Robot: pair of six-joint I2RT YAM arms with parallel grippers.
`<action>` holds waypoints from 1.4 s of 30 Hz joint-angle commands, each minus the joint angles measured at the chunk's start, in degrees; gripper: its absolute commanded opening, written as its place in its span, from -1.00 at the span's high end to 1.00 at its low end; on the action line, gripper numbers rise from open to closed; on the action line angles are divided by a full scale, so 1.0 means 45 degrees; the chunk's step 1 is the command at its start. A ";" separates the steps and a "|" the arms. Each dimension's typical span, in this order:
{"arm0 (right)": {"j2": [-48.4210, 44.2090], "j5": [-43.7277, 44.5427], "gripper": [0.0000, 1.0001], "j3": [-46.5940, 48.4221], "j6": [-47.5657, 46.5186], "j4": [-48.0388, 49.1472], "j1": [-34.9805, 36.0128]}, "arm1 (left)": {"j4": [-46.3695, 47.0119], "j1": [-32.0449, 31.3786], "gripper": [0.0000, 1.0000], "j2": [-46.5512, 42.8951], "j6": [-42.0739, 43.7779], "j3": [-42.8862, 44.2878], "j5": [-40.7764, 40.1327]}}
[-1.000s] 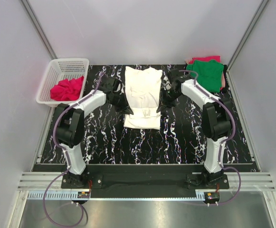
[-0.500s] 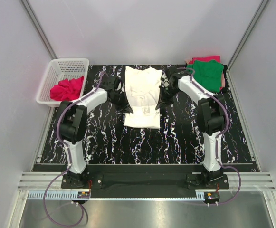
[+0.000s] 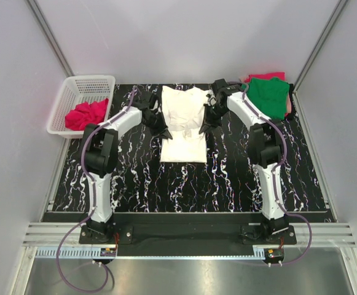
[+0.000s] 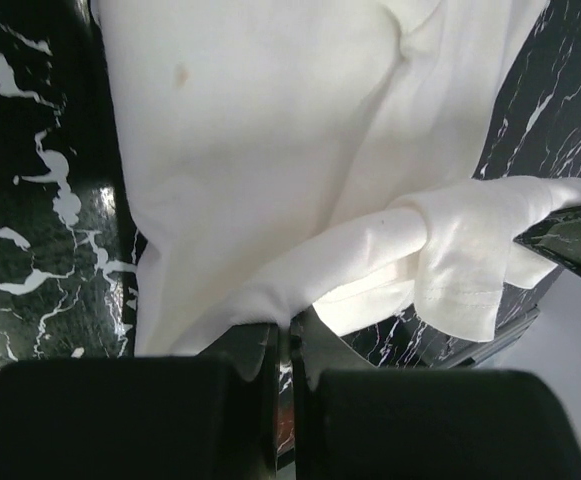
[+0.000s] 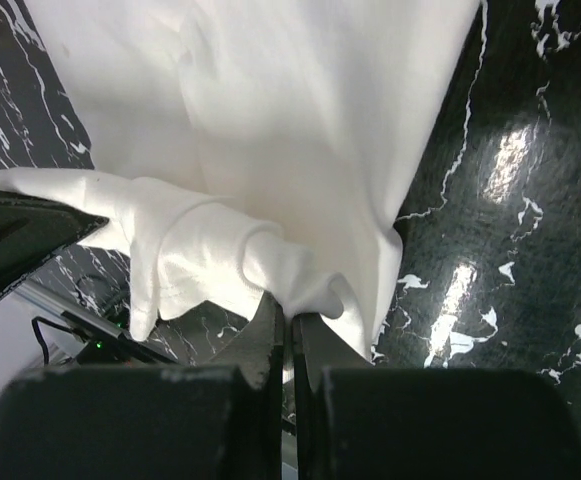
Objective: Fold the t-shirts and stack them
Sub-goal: Fold the tshirt
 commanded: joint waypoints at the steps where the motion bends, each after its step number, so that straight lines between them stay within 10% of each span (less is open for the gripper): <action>1: 0.0795 0.0340 1.00 0.1764 0.0007 -0.0675 -0.0219 | -0.0460 0.0210 1.00 0.0483 0.0055 0.1519 -0.0515; 22: 0.2633 0.0828 0.88 0.4071 0.0085 -0.1341 -0.0317 | -0.0930 0.0347 1.00 0.1675 0.0386 0.2614 -0.1023; 27: 0.2712 0.1412 0.28 0.4247 0.0183 -0.1419 -0.0376 | -0.0988 0.0483 0.13 0.1930 0.0289 0.2751 -0.1140; 42: 0.1464 0.1962 0.34 0.5341 0.0125 -0.1009 -0.1079 | -0.0989 0.0815 -0.03 0.1208 0.0231 0.3338 -0.0985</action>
